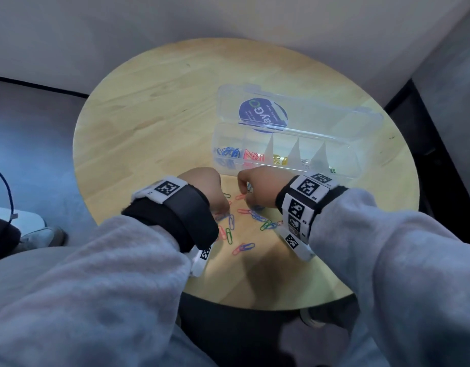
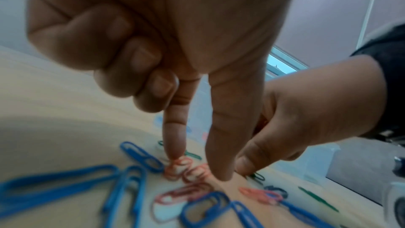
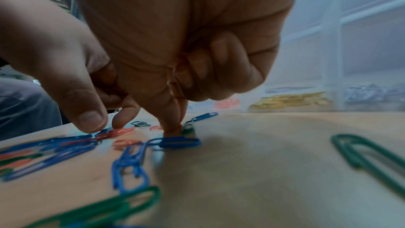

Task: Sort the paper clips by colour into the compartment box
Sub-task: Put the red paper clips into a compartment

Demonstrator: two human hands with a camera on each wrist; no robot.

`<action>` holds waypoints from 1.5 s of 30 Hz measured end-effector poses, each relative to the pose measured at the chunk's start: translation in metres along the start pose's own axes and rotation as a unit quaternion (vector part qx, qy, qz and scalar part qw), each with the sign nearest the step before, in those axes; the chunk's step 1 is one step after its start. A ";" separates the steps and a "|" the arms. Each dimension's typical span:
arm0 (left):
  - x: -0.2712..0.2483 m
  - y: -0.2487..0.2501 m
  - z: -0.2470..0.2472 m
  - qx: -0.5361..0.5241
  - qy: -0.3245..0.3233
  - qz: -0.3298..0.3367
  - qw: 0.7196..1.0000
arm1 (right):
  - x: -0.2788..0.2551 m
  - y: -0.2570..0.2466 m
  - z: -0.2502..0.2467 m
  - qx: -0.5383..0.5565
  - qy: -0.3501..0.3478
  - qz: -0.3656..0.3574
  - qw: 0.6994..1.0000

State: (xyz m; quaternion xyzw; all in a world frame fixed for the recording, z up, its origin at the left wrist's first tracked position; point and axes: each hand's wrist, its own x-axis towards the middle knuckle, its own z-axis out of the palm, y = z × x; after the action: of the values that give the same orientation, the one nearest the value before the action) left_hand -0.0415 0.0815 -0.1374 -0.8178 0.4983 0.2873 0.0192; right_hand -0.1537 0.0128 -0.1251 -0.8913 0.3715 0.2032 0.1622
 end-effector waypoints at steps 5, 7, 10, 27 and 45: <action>0.003 0.005 0.004 0.026 0.011 0.004 1.000 | 0.001 0.004 0.002 -0.010 -0.006 -0.010 1.000; 0.004 0.005 0.006 0.030 0.015 0.006 0.999 | 0.000 0.005 0.004 0.002 -0.013 -0.014 1.000; 0.006 0.006 0.008 0.028 0.008 0.011 1.000 | -0.002 0.010 0.009 0.032 -0.024 -0.012 0.999; 0.010 0.004 0.011 0.048 -0.030 0.032 0.998 | -0.020 0.035 0.013 0.309 -0.053 0.041 0.949; 0.004 0.000 0.008 0.018 -0.026 0.047 0.998 | -0.014 0.026 0.012 0.371 -0.078 0.059 0.923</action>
State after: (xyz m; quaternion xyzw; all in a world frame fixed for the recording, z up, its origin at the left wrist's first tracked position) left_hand -0.0440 0.0806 -0.1465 -0.7854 0.5405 0.2999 0.0338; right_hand -0.1849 0.0087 -0.1323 -0.7252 0.4584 0.1283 0.4976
